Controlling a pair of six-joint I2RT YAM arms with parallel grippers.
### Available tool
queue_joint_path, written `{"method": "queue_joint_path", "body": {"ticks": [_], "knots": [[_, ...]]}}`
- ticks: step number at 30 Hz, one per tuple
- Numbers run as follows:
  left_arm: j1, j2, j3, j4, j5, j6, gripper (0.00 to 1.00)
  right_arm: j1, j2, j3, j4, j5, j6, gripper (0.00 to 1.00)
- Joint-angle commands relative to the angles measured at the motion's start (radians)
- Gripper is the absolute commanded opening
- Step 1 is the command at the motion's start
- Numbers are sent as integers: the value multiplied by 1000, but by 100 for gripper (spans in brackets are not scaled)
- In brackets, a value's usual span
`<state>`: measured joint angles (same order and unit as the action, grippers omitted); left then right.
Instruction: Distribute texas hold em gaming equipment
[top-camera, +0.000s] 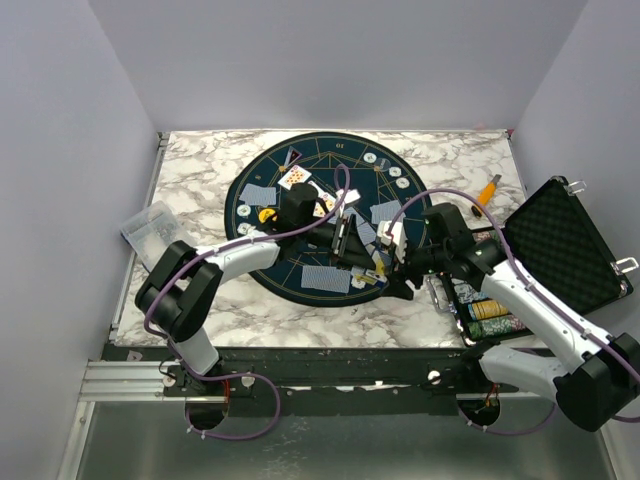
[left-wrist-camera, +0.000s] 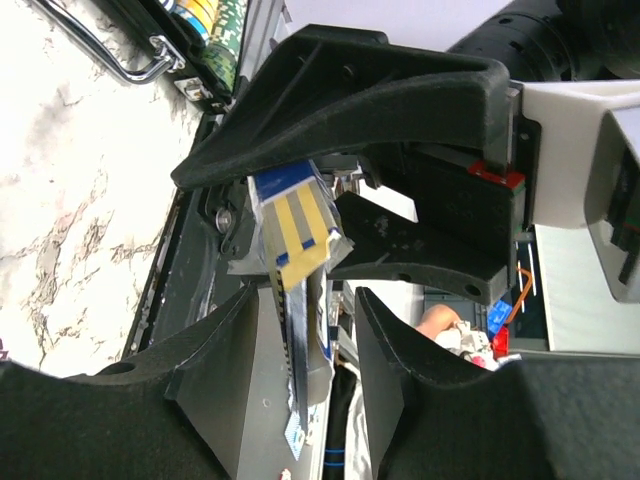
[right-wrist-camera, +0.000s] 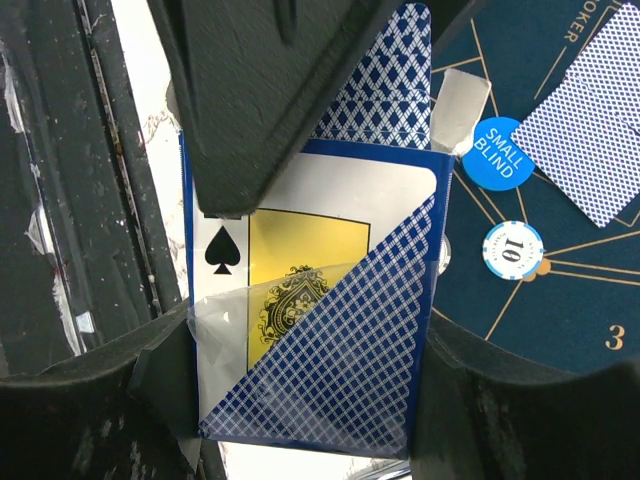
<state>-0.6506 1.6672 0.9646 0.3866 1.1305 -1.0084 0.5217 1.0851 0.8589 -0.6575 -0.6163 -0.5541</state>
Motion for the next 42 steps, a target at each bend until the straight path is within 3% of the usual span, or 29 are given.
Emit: {"method": "queue_joint_path", "body": {"ticks": [1,5,9,12,15,21,27,35,42], "knots": [[-13,6,33,-57,-61,41,44,-2,6,15,50,-48,27,43],[-30,26,57,-83,-66,48,38,-1,11,17,61,-55,37,42],[-31,29,78,-151,-72,96,24,1,17,14,70,-53,41,43],[-22,6,104,-296,-89,214,11,1,13,5,82,-38,56,49],[5,-15,177,-543,-145,442,0,0,2,1,103,-24,91,62],[100,-42,320,-963,-358,846,0,2,-13,16,132,40,148,75],[188,11,431,-1176,-710,1158,0,0,-16,17,163,72,173,83],[207,93,480,-1196,-1001,1295,0,-1,-13,16,161,59,171,89],[207,187,532,-1197,-1024,1296,1,-1,-16,11,157,63,168,90]]}}
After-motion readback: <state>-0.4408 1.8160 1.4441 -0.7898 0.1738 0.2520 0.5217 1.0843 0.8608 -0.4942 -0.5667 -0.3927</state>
